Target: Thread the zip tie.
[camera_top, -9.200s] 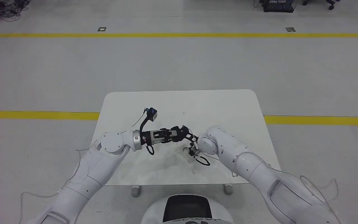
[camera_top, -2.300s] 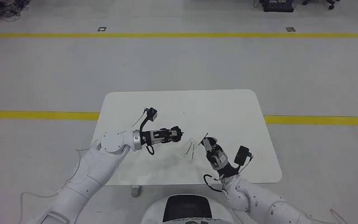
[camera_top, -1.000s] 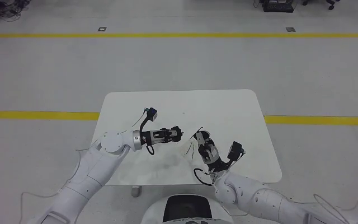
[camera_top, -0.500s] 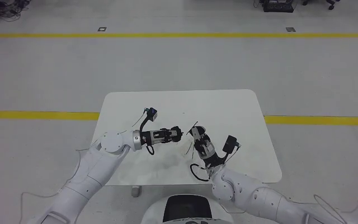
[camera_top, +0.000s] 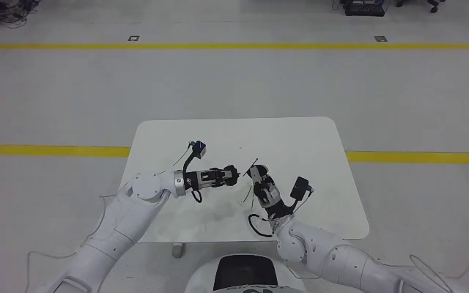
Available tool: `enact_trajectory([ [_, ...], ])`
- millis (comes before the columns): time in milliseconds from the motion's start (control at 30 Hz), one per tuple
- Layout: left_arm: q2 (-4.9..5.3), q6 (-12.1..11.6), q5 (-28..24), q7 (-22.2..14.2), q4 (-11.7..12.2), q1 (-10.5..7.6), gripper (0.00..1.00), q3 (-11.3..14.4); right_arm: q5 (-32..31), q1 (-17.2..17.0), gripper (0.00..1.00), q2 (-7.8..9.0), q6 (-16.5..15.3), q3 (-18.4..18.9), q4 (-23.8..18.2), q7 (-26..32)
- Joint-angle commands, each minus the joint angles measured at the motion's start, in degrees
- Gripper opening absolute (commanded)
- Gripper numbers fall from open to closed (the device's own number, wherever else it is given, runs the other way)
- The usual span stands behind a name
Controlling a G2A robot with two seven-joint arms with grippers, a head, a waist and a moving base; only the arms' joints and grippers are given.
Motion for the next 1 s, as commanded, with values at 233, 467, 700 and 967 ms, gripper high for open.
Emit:
enact_trajectory([
  [233,0.0,0.0,0.0,0.0,0.0,0.0,0.0,0.0,0.8,0.3,0.0,-0.47,0.0,-0.2,0.7,0.0],
  [467,0.0,0.0,0.0,0.0,0.0,0.0,0.0,0.0,0.9,0.5,0.0,-0.77,0.0,-0.6,1.0,-0.3],
  [700,0.0,0.0,0.0,0.0,0.0,0.0,0.0,0.0,0.9,0.7,0.0,-1.09,0.0,-0.9,1.3,-0.7],
  [967,0.0,0.0,0.0,0.0,0.0,0.0,0.0,0.0,1.0,0.9,0.0,-1.53,0.0,-1.0,2.1,-1.0],
])
